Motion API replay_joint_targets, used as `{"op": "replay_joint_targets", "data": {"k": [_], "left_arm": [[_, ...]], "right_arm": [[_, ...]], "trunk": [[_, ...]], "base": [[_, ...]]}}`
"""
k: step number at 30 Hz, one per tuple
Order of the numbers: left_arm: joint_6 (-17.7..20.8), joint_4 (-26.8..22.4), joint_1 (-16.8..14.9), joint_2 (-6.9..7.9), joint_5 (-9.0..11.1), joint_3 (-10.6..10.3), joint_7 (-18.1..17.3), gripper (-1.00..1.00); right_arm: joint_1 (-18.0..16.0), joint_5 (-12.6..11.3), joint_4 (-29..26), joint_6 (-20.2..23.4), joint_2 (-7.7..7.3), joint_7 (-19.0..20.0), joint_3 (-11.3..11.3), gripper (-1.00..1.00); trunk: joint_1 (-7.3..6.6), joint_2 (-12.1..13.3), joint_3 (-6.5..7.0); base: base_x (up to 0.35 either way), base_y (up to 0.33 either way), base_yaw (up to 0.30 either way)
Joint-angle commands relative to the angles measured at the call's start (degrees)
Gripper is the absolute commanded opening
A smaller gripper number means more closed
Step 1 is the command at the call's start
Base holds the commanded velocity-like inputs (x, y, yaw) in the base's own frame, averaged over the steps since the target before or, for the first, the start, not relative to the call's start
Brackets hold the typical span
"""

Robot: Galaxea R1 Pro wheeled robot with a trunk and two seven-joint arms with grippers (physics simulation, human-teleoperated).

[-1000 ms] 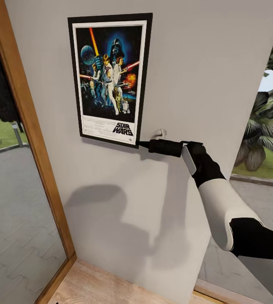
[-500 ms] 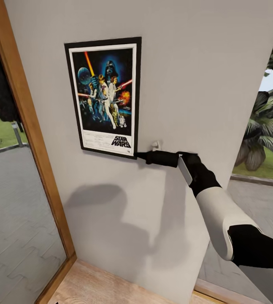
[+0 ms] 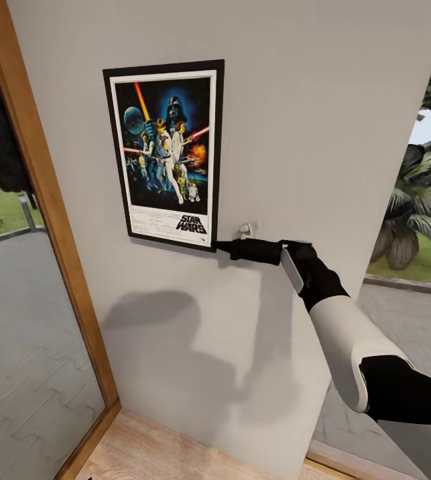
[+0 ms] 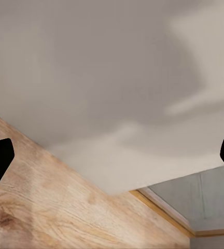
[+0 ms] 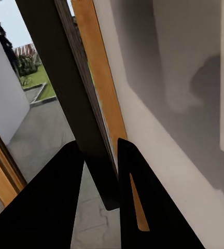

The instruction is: Pick up the poster from the kitchen countertop and hang it on one of the wall nails in the kitchen.

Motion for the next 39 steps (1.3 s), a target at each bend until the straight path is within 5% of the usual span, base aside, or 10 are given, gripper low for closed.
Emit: {"op": "replay_joint_targets", "data": {"k": [1,19,27,39], "left_arm": [[-0.32,0.06,-0.03,0.0,-0.45,0.45,-0.13,1.0],[-0.32,0.06,-0.03,0.0,-0.45,0.45,-0.13,1.0],[-0.32,0.06,-0.03,0.0,-0.45,0.45,-0.13,1.0],[-0.32,0.06,-0.03,0.0,-0.45,0.45,-0.13,1.0]], "right_arm": [[-0.02,-0.67,0.01,0.58,-0.02,-0.08,0.09,-1.0],[1.6,-0.93,-2.21,-2.15,-0.02,0.0,0.01,-1.0],[3.2,-3.74,-5.24,-2.16,-0.02,0.01,0.0,-1.0],[3.37,-4.49,-5.33,-1.97,-0.02,0.01,0.0,-1.0]], "trunk": [[0.02,-0.04,-0.02],[0.02,-0.04,-0.02],[0.02,-0.04,-0.02],[0.02,-0.04,-0.02]], "base": [[0.0,0.0,0.0],[0.0,0.0,0.0],[0.0,0.0,0.0],[0.0,0.0,0.0]]}}
